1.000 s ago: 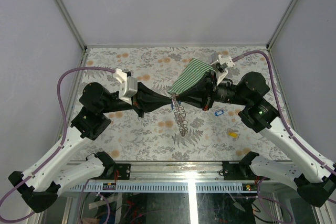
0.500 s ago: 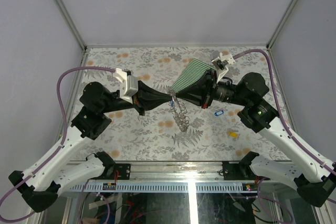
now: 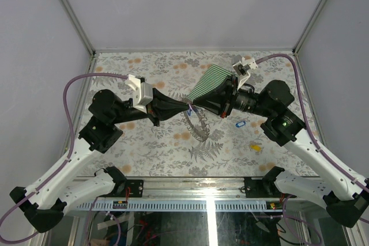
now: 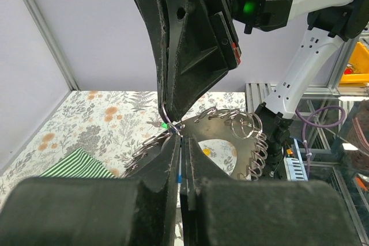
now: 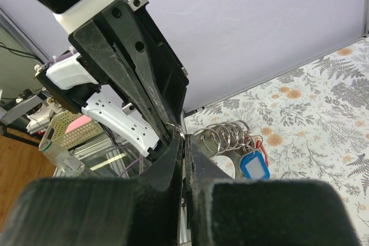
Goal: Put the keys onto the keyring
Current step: Insert the key onto the keyring.
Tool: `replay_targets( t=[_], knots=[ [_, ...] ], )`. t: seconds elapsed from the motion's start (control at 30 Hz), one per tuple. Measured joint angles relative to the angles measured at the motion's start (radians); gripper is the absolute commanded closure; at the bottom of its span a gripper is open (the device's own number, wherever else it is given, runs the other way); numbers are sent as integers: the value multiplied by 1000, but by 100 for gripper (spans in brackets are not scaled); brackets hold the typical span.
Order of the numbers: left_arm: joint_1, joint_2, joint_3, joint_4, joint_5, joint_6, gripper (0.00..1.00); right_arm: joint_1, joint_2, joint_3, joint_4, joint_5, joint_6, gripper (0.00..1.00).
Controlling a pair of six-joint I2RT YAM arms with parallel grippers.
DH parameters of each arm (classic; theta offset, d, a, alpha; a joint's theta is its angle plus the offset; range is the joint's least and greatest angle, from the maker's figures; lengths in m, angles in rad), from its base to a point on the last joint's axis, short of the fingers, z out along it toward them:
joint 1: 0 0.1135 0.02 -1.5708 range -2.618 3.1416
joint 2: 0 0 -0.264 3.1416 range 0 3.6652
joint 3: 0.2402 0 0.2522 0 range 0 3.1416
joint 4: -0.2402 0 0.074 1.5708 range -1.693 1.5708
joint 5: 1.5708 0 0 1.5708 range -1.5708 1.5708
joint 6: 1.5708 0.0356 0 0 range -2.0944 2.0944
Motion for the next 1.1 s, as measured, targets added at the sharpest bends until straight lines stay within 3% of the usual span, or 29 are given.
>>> replay_targets(
  t=[0.3,0.57,1.1],
  knots=[
    [-15,-1,0,-16,34,0,100,-3,-8,-2,-7,126,-6,100],
    [-18,-2,0,-16,38,0,100,-3,-13,-23,24,137,-10,100],
    [-19,-56,-44,148,-18,-115,100,-3,-66,-46,272,-224,-62,100]
  ],
)
